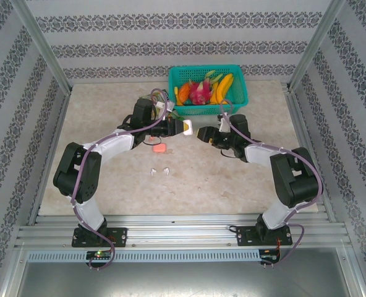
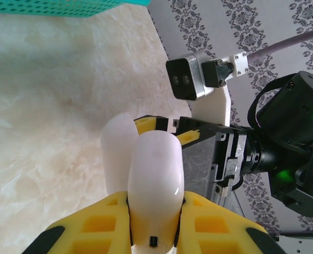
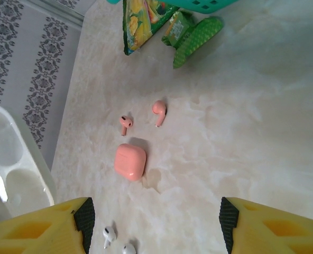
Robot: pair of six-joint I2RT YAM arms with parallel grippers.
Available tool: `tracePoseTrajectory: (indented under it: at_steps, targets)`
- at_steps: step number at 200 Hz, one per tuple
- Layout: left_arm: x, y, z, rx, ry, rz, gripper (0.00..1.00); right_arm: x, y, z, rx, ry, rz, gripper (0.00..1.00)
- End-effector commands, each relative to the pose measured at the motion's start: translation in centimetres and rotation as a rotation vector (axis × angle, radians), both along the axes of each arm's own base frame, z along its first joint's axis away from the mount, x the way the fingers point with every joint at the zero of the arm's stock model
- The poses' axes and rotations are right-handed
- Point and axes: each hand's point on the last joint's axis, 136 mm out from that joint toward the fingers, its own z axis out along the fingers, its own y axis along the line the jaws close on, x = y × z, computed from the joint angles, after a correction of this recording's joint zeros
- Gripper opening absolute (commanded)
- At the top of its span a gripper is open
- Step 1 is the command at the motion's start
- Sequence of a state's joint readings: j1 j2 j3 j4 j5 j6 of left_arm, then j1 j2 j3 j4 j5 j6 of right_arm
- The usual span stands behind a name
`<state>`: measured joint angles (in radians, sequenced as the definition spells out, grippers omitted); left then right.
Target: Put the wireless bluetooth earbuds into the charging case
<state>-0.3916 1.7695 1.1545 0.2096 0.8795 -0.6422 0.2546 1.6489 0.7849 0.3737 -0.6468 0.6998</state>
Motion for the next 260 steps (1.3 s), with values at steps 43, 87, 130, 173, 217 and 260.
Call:
tracePoseTrajectory:
  at_steps: [43, 87, 130, 173, 217, 260]
  targets:
    - [-0.4, -1.7, 3.0, -0.092, -0.071, -0.115, 0.01, -1.6, -1.1, 4.6, 0.145, -0.161, 0.137, 0.66]
    - [0.2, -2.3, 3.1, -0.134, -0.059, -0.127, 0.02, -1.4, -0.2, 6.1, 0.218, -0.182, 0.193, 0.61]
    - [0.5, -2.5, 3.3, -0.159, -0.055, -0.125, 0.02, -1.5, 0.9, 6.4, 0.237, -0.176, 0.227, 0.55]
    - [0.4, -2.7, 3.6, -0.167, -0.057, -0.129, 0.02, -0.8, 1.4, 6.3, 0.241, -0.171, 0.225, 0.49]
    - [0.2, -2.9, 3.6, -0.166, -0.056, -0.134, 0.01, -0.1, 1.7, 6.5, 0.252, -0.169, 0.219, 0.44]
    - [0.1, -3.0, 3.5, -0.164, -0.057, -0.136, 0.02, 0.0, 2.2, 6.6, 0.258, -0.163, 0.227, 0.42]
